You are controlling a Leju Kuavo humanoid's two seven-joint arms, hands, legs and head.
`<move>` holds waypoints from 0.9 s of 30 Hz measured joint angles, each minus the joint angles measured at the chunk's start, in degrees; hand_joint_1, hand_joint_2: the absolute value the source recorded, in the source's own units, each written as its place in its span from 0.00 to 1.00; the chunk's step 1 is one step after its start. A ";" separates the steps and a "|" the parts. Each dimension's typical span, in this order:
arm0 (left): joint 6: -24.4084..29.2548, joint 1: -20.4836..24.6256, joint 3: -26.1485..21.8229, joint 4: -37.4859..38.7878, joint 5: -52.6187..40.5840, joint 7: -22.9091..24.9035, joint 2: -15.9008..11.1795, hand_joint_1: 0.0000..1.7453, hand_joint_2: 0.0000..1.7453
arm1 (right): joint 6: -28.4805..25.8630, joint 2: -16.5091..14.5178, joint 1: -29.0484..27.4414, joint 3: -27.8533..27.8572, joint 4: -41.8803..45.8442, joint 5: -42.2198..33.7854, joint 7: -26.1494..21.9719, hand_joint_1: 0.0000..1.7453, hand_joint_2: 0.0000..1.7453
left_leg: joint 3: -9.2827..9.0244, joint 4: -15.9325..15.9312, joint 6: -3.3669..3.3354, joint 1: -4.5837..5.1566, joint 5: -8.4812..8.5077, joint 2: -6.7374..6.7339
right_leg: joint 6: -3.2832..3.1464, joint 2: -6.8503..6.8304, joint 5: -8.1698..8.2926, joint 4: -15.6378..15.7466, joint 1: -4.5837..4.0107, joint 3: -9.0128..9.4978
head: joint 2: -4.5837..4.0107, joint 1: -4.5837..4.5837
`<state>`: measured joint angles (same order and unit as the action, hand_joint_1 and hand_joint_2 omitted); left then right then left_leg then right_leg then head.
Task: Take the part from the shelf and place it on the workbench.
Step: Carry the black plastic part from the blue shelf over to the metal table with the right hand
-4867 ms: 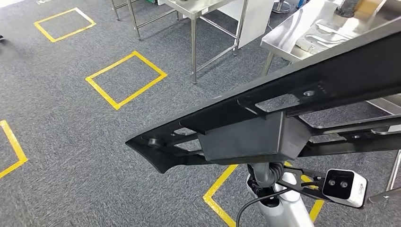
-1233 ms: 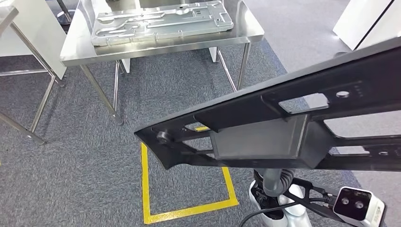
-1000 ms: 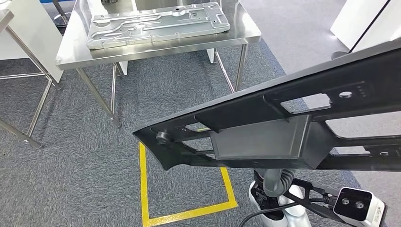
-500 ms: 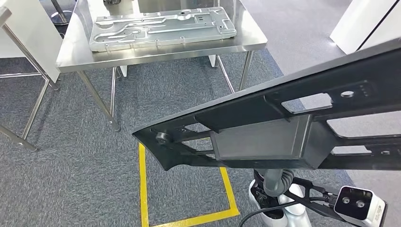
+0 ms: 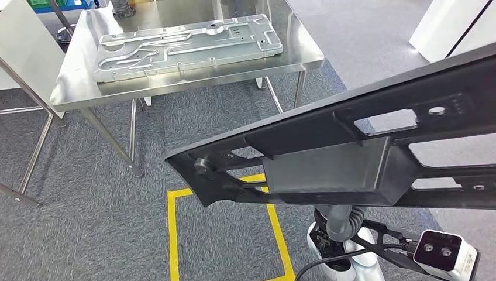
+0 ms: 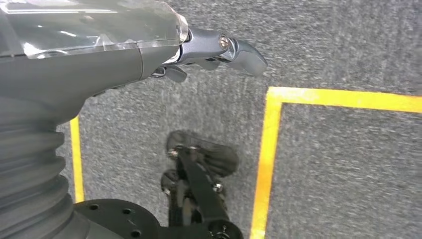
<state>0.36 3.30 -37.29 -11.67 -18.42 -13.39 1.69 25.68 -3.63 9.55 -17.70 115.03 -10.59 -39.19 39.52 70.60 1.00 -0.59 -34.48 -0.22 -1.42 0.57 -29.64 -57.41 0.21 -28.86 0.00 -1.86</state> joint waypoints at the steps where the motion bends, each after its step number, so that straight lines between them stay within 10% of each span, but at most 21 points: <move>1: -0.01 -0.08 -0.01 0.01 0.00 -0.01 -0.04 0.00 1.00 | 0.01 -0.01 -0.04 0.01 -0.02 -0.01 0.00 1.00 1.00 | -0.41 -3.67 -0.40 0.07 3.28 0.00 | 0.08 0.05 -0.83 0.04 -0.04 0.96 | 0.00 0.01; 4: -0.05 -0.34 -0.05 0.02 -0.01 -0.02 -0.21 0.00 1.00 | 0.09 -0.07 -0.25 0.03 -0.23 -0.04 0.00 1.00 1.00 | -1.40 -10.61 -1.29 0.59 10.99 0.13 | 0.77 0.36 -3.00 0.07 -0.26 3.05 | 0.00 0.01; 7: -0.13 -0.08 -0.07 0.01 0.02 -0.25 -0.27 0.00 1.00 | 0.14 -0.25 -0.24 0.06 -0.31 0.00 -0.01 1.00 1.00 | -3.13 -11.55 -2.20 0.62 10.41 0.32 | 1.89 0.40 -2.65 -1.67 -0.23 3.30 | 0.00 0.01; 10: -0.21 0.06 -0.27 0.00 0.14 -0.62 -0.30 0.00 1.00 | 0.11 -0.32 -0.25 0.16 -0.39 0.75 -0.01 1.00 1.00 | -5.89 -12.78 -2.95 0.33 9.18 0.47 | 2.54 0.14 -2.63 -10.90 0.03 -2.68 | 0.00 0.01; 14: -0.21 -0.16 -0.73 0.00 0.19 -0.73 -0.31 0.00 1.00 | -0.07 -0.32 -0.43 0.19 -0.64 1.45 0.00 1.00 1.00 | -9.47 -13.09 -2.83 0.15 6.34 0.68 | 3.42 -0.11 -7.95 -15.71 0.48 -10.90 | 0.00 0.01; 15: -0.21 -0.25 -0.84 0.00 0.19 -0.74 -0.30 0.00 1.00 | -0.08 -0.32 -0.47 0.20 -0.69 1.45 0.00 1.00 1.00 | -10.63 -13.10 -2.67 0.07 5.46 0.73 | 3.56 -0.22 -6.89 -13.42 0.54 -11.31 | 0.00 0.01; 19: -0.23 -0.15 -1.20 0.04 0.19 -0.78 -0.32 0.00 1.00 | -0.06 -0.32 -0.67 0.25 -0.90 1.48 0.00 1.00 1.00 | -14.48 -13.38 -1.58 0.19 1.98 0.74 | 2.61 -0.88 6.04 -2.86 0.33 -10.51 | 0.00 0.01; 23: -0.24 0.10 -1.36 0.04 0.19 -0.83 -0.49 0.00 1.00 | -0.11 -0.57 -0.65 0.33 -0.91 1.57 0.00 1.00 1.00 | -15.33 -10.76 -0.24 0.26 2.36 0.59 | 0.80 -0.61 5.89 -1.64 0.38 -7.94 | 0.00 -0.02; 27: -0.28 0.11 -1.40 0.04 0.21 -0.84 -0.52 0.00 1.00 | -1.11 -0.75 -0.59 0.15 -1.01 2.32 0.00 1.00 1.00 | -7.15 1.21 0.37 0.10 -2.38 0.54 | -0.12 -1.03 3.84 -1.30 0.07 -5.26 | 0.00 -0.02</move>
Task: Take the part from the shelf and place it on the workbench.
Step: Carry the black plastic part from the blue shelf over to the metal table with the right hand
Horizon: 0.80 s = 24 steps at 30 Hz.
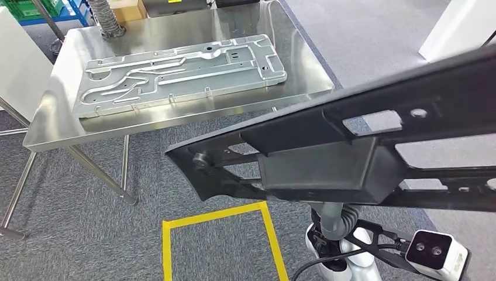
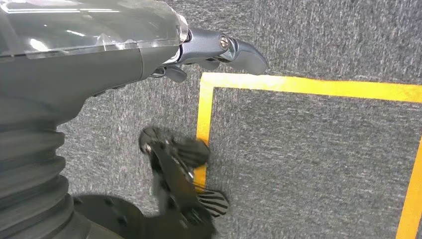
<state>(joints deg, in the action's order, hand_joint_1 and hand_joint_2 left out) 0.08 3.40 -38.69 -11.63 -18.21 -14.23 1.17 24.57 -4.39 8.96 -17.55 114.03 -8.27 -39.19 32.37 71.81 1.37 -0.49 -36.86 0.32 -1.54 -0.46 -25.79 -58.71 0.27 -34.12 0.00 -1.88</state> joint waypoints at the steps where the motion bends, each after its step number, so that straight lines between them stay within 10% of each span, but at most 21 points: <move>1: 0.01 -0.13 -0.04 0.00 0.01 0.00 -0.01 0.00 1.00 | -0.46 -0.02 -0.01 -0.07 -0.10 0.05 0.00 1.00 1.00 | 1.97 1.58 -0.06 0.03 -1.60 0.00 | -0.08 -0.10 -0.64 0.05 -0.16 0.78 | 0.00 0.00; 3: 0.02 -0.35 -0.17 0.00 -0.01 -0.04 0.00 0.00 1.00 | -1.03 -0.03 -0.01 -0.25 -0.28 -0.47 0.00 1.00 1.00 | 3.39 -0.67 -0.81 0.25 -0.85 -0.01 | -0.20 -0.25 -1.86 0.10 -0.55 2.46 | 0.00 0.00; 7: 0.07 -0.66 -0.54 0.00 -0.08 -0.19 -0.17 0.00 1.00 | -0.82 -0.11 -0.04 -0.35 -0.37 -1.51 0.00 1.00 1.00 | 1.78 -11.61 -3.69 1.77 8.91 0.20 | 0.08 -0.22 -3.75 0.44 -0.99 4.87 | 0.00 -0.06; 11: 0.10 -0.56 -1.01 0.00 -0.10 -0.34 -0.23 0.00 1.00 | -0.09 -0.22 -0.11 -0.28 -0.36 -1.82 0.00 1.00 1.00 | -0.36 -14.54 -4.44 1.81 10.58 0.68 | 1.34 0.26 -3.48 -1.01 -0.90 5.71 | 0.00 -0.09; 17: 0.03 -0.36 -1.39 0.00 -0.10 -0.42 0.02 0.00 1.00 | 0.55 -0.22 -0.42 -0.23 -0.38 -1.60 0.00 1.00 1.00 | -2.82 -15.09 -4.22 1.19 9.37 0.91 | 3.18 0.39 -9.14 -15.17 0.21 -5.33 | 0.00 -0.09; 20: -0.02 -0.49 -1.43 0.00 -0.11 -0.43 0.14 0.00 1.00 | 0.91 -0.22 -0.49 -0.12 -0.39 -1.38 0.00 1.00 1.00 | -5.03 -15.13 -3.60 0.87 7.44 1.22 | 3.51 0.39 -3.61 -7.73 0.50 -5.24 | 0.00 -0.08; 22: -0.05 -0.39 -1.45 0.01 -0.14 -0.45 0.18 0.00 1.00 | 1.07 -0.22 -0.57 0.09 -0.46 -1.18 0.00 1.00 1.00 | -6.33 -15.08 -2.99 0.83 6.02 1.36 | 2.89 0.40 1.54 -1.87 0.29 -4.18 | 0.00 -0.08; 24: -0.08 -0.26 -1.46 0.02 -0.25 -0.50 0.19 0.00 1.00 | 0.65 -0.21 -0.63 0.28 -0.61 -0.55 0.00 1.00 1.00 | -7.24 -15.08 -2.22 0.86 5.32 1.40 | 1.78 0.44 2.71 -0.28 0.01 -3.69 | 0.00 -0.06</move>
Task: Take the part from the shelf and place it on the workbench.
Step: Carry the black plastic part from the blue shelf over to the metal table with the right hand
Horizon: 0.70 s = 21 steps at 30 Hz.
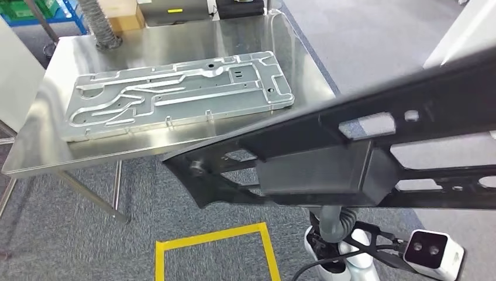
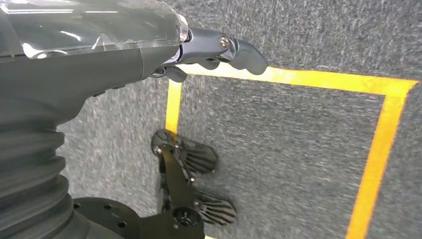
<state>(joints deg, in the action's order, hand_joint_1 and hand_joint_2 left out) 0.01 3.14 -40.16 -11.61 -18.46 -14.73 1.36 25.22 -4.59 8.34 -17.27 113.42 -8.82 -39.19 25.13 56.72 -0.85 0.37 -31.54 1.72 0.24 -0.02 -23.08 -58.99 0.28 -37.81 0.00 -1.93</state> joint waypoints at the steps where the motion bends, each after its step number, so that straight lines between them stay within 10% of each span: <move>1: -0.02 0.08 -0.02 -0.01 -0.07 -0.02 -0.01 0.00 1.00 | -0.38 0.01 0.04 0.04 -0.10 0.42 0.00 1.00 1.00 | -0.18 0.21 0.40 0.00 0.05 -0.03 | -0.52 0.01 -0.28 0.17 -0.01 0.52 | 0.00 0.02; 5: -0.24 0.44 -0.11 -0.02 -0.31 -0.11 0.10 0.00 1.00 | -2.19 0.03 0.21 -0.08 -0.70 1.67 0.00 1.00 1.00 | 4.90 10.04 1.55 -0.34 0.10 -0.96 | -1.80 -0.53 -1.90 1.36 0.22 3.63 | 0.00 0.01; 8: -0.34 0.18 -0.25 -0.02 -0.70 -0.14 0.15 0.00 1.00 | -2.57 0.03 -0.04 -0.10 -1.21 1.48 0.00 1.00 1.00 | 11.76 17.02 2.18 -0.68 -4.59 -1.24 | -1.85 -0.77 -3.82 1.48 0.23 5.77 | 0.00 0.01; 10: -0.37 -0.09 -0.33 -0.02 -0.85 -0.14 0.19 0.00 1.00 | -2.55 0.03 -0.26 -0.07 -1.50 1.38 0.00 1.00 1.00 | 13.19 14.47 2.34 -0.92 -4.27 -1.39 | -1.71 -0.80 -5.30 1.48 0.24 7.66 | 0.00 0.01; 13: -0.44 -0.33 -0.42 0.02 -0.90 -0.13 0.23 0.00 1.00 | -2.35 0.05 -0.48 -0.03 -1.93 1.25 0.00 1.00 1.00 | 12.75 4.71 1.80 -0.91 5.78 -2.13 | -1.13 -0.83 -7.55 1.50 0.11 10.16 | 0.00 0.02; 15: -0.49 -0.40 -0.45 0.04 -0.90 -0.07 0.28 0.00 1.00 | -2.04 0.14 -0.71 0.02 -2.12 1.25 0.00 1.00 1.00 | 12.56 2.08 1.15 -0.64 9.20 -2.40 | -0.38 -0.74 -8.37 1.62 -0.04 10.95 | 0.00 0.02; 18: -0.51 -0.25 -0.48 0.04 -0.93 -0.06 0.36 0.00 1.00 | -1.54 0.24 -0.78 0.16 -2.14 1.23 -0.01 1.00 1.00 | 10.92 1.41 0.00 -0.70 8.40 -1.84 | 0.64 -0.64 -7.73 -0.88 0.05 10.56 | 0.00 0.02; 21: -0.51 -0.02 -0.55 0.04 -0.98 -0.16 0.46 0.00 1.00 | -1.10 0.32 -0.99 0.34 -2.12 1.26 -0.02 1.00 1.00 | 8.98 0.85 -0.81 -0.79 7.25 -1.36 | 1.12 -0.35 -8.97 -10.86 0.18 3.97 | 0.00 0.01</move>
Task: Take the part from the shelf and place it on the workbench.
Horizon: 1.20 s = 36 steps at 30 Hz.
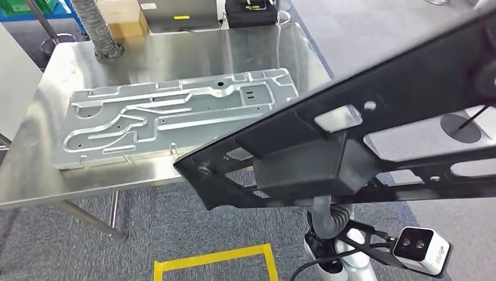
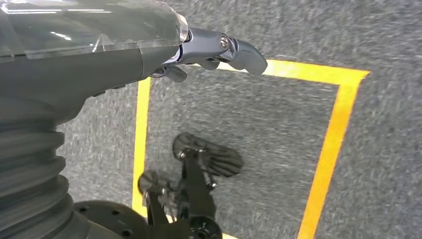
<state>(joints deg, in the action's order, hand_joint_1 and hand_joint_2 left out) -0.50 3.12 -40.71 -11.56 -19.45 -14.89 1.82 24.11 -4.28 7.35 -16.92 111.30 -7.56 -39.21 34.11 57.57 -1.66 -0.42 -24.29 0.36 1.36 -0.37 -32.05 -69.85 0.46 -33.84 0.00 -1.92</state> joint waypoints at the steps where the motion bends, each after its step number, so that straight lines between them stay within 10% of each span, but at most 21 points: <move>1: 0.00 0.04 -0.05 0.00 -0.02 -0.01 0.02 0.00 1.00 | 0.10 0.03 -0.14 0.04 -0.01 0.01 0.00 1.00 1.00 | -0.58 -0.01 -0.11 0.04 -0.55 0.17 | 0.10 0.05 -1.75 -2.89 0.00 -2.62 | 0.00 0.00; 4: 0.00 -0.05 -0.22 0.00 -0.08 0.00 0.13 0.00 1.00 | 0.25 0.14 -0.46 0.13 -0.03 0.02 -0.01 1.00 1.00 | -2.97 -0.01 -0.21 0.29 -2.49 0.74 | 0.03 0.11 -4.18 -2.83 -0.10 -6.29 | 0.00 0.01; 8: -0.04 -0.01 -0.33 0.01 -0.20 -0.02 0.48 0.00 1.00 | 0.50 0.20 -0.65 0.27 -0.03 0.18 0.00 1.00 1.00 | -6.23 -0.02 0.26 0.78 -5.40 1.34 | -1.70 0.66 7.43 9.59 -0.87 -4.39 | 0.00 0.01; 12: -0.08 0.18 -0.61 -0.01 -0.29 -0.13 0.56 0.00 1.00 | -0.28 0.19 -0.95 0.39 0.51 1.53 -0.01 1.00 1.00 | -7.27 1.59 1.35 0.90 -5.94 1.29 | -2.66 1.01 8.52 11.58 -0.70 -2.34 | 0.00 0.00; 18: 0.52 0.16 -0.94 -0.02 -0.36 -0.47 0.72 0.00 1.00 | -9.43 0.78 -0.31 0.20 2.88 5.49 0.00 1.00 1.00 | 3.20 15.56 3.16 -0.11 -11.87 0.19 | -3.20 0.75 6.11 12.24 -0.23 1.06 | 0.00 -0.01; 20: 0.75 0.12 -1.09 -0.02 -0.44 -0.46 0.72 0.00 1.00 | -11.89 1.66 1.07 0.43 2.47 4.96 0.01 1.00 1.00 | 3.74 12.01 3.55 -0.46 -9.64 0.03 | -2.87 0.80 5.02 12.22 -0.01 2.45 | 0.00 -0.01; 24: 0.58 0.04 -1.57 -0.02 -0.57 -0.05 0.78 0.00 1.00 | -14.02 3.92 7.86 3.57 -2.68 5.06 0.89 1.00 1.00 | 2.62 1.56 2.87 -0.47 0.80 -0.53 | -1.53 1.04 3.13 11.72 0.02 3.90 | 0.00 0.01; 28: 0.23 0.28 -2.31 -0.02 -0.94 -0.37 0.96 0.00 1.00 | -20.41 6.89 17.52 7.86 -10.75 13.09 4.79 1.00 1.00 | 2.68 1.15 1.16 -0.36 1.42 -0.27 | 0.05 0.96 1.69 10.83 0.22 3.55 | 0.00 0.00; 32: -0.31 0.44 -2.83 -0.02 -1.67 -0.69 1.07 0.00 1.00 | -29.15 10.43 27.88 8.44 -20.71 26.93 10.79 1.00 1.00 | 2.37 0.93 0.22 -0.20 1.08 -0.13 | 0.75 0.71 -3.15 -2.10 0.31 -3.91 | 0.00 0.01; 34: -0.55 0.52 -3.16 -0.02 -2.12 -0.88 1.11 0.00 1.00 | -33.69 11.86 32.81 7.58 -26.66 37.31 15.14 1.00 1.00 | 1.96 0.94 0.03 -0.01 0.75 0.05 | 0.66 0.70 -1.67 -4.19 0.30 -6.23 | 0.00 0.01; 36: -0.77 0.52 -3.39 -0.02 -2.62 -1.16 1.19 0.00 1.00 | -36.37 12.91 37.03 5.89 -31.92 47.53 19.20 1.00 1.00 | 1.32 0.95 0.08 0.15 0.38 0.36 | 0.13 0.71 3.23 1.62 0.23 -4.67 | 0.00 0.01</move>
<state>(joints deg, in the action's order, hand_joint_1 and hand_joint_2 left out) -1.27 3.63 -44.10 -11.58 -22.06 -16.05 3.01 -12.26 8.63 44.38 -11.03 79.38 39.98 -20.00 35.43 58.52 -1.58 -0.27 -23.91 0.72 1.49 0.34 -28.82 -68.23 0.69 -38.51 0.00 -1.91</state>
